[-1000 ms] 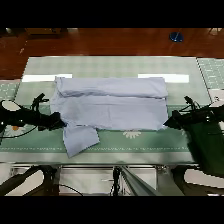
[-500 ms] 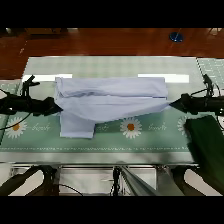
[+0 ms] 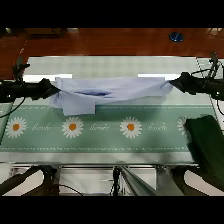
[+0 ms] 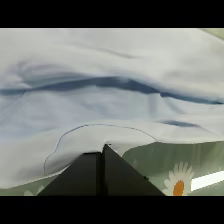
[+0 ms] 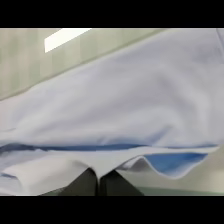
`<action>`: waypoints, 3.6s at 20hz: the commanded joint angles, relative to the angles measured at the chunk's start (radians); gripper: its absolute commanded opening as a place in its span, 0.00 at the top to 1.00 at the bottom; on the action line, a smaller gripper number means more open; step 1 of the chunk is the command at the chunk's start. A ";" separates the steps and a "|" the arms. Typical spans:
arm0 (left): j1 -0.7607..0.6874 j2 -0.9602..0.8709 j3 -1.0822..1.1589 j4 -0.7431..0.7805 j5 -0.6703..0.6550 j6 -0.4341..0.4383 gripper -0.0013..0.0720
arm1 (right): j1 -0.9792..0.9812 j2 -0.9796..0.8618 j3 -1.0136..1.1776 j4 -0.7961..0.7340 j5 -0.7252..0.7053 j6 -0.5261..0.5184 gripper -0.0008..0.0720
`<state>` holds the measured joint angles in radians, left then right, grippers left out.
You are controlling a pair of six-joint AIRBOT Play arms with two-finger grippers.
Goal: Fold the shirts.
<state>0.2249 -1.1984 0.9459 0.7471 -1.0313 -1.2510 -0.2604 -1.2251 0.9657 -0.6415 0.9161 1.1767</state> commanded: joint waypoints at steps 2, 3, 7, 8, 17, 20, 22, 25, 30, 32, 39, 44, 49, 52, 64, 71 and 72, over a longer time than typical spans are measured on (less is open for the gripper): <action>-0.001 -0.167 0.166 -0.064 0.066 0.040 0.96 | 0.032 -0.164 0.143 0.009 -0.093 -0.001 0.95; -0.001 -0.213 0.214 -0.068 0.071 0.039 0.96 | 0.032 -0.196 0.163 0.008 -0.116 -0.001 0.95; -0.015 -0.367 0.373 -0.078 0.071 0.066 0.96 | 0.062 -0.292 0.193 0.012 -0.203 -0.015 0.95; -0.025 -0.396 0.402 -0.079 0.071 0.079 0.95 | 0.076 -0.311 0.193 0.012 -0.229 -0.021 0.95; -0.051 -0.525 0.459 -0.078 0.202 0.158 0.95 | 0.148 -0.395 0.193 0.011 -0.457 -0.034 0.95; -0.047 -0.546 0.460 -0.078 0.162 0.157 0.23 | 0.144 -0.383 0.193 0.011 -0.456 -0.037 0.59; -0.011 -0.523 0.482 -0.076 0.125 0.158 0.14 | 0.115 -0.331 0.193 0.000 -0.453 -0.060 0.49; 0.082 -0.466 0.515 -0.074 0.039 0.154 0.15 | 0.020 -0.238 0.193 -0.153 -0.416 -0.018 0.42; 0.150 -0.404 0.514 -0.074 -0.168 0.155 0.15 | -0.166 -0.297 0.194 -0.304 0.022 0.114 0.21; 0.137 -0.404 0.513 -0.074 -0.206 0.158 0.15 | -0.205 -0.363 0.194 -0.152 0.108 0.049 0.18; 0.043 -0.404 0.513 -0.074 -0.208 0.159 0.15 | -0.070 -0.502 0.194 0.055 -0.030 0.016 0.20; 0.004 -0.404 0.513 -0.074 -0.212 0.159 0.15 | 0.035 -0.539 0.199 0.142 -0.043 0.018 0.53; -0.021 -0.403 0.513 -0.108 -0.265 0.137 0.26 | 0.024 -0.500 0.348 0.163 0.163 -0.034 0.95; -0.071 -0.403 0.513 -0.208 -0.240 0.018 0.56 | 0.012 -0.383 0.439 0.080 0.249 0.032 0.95; -0.640 -0.512 0.513 -0.282 0.158 -0.184 0.95 | 0.008 -0.128 0.473 -0.232 0.449 0.148 0.95; -0.826 -0.608 0.513 -0.303 0.274 -0.183 0.96 | 0.008 -0.012 0.473 -0.228 0.465 0.148 0.95; -0.844 -0.626 0.513 -0.303 0.273 -0.184 0.95 | 0.008 0.011 0.473 -0.224 0.465 0.149 0.95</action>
<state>-0.5560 -1.7809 1.4590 0.4484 -0.8009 -1.4258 -0.2520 -1.2655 1.4380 -0.8654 1.3712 1.3251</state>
